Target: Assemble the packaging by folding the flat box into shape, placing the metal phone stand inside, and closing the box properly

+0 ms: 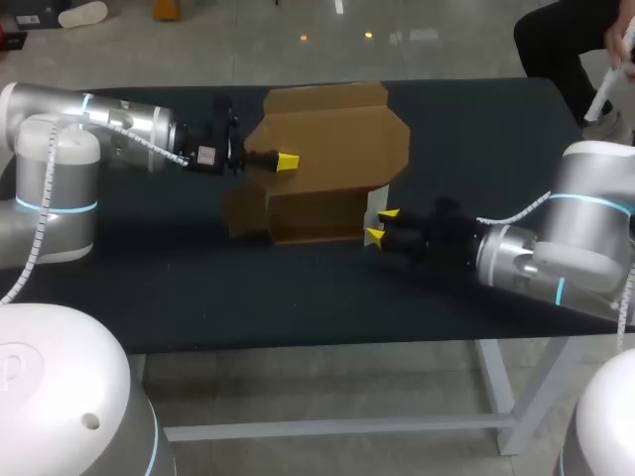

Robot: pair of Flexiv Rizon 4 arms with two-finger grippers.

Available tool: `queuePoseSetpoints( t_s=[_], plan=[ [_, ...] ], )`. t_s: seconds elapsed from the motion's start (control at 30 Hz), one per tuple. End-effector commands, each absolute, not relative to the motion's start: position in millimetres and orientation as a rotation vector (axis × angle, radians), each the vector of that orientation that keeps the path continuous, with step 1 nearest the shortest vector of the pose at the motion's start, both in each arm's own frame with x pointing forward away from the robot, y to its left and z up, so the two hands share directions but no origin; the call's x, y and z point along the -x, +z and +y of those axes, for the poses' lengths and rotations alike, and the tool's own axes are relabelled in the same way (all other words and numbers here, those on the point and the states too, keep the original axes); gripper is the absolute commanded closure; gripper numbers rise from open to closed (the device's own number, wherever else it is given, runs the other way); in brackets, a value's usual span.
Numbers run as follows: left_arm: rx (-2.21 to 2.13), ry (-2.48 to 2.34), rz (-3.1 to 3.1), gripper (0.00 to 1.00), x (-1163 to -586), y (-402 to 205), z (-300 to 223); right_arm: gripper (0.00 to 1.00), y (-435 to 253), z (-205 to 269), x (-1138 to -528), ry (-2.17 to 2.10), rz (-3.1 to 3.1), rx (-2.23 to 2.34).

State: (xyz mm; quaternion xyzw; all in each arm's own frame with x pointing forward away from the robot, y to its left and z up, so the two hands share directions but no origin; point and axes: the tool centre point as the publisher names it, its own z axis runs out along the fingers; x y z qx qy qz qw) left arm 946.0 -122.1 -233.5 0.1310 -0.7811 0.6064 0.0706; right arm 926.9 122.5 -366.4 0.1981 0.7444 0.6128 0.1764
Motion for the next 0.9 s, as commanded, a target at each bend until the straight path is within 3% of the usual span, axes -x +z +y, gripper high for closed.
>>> queuePoseSetpoints(
  t_s=[0.03,0.9],
  plan=[
    [-0.394,1.821,-2.350,1.00,-945.5,-236.3,-122.4,0.53,-365.8,130.7,-926.8,1.722,2.111,-0.562],
    [-0.394,1.821,-2.350,1.00,-945.5,-236.3,-122.4,0.52,-361.6,91.6,-875.1,1.654,2.153,-0.547]
  ],
)
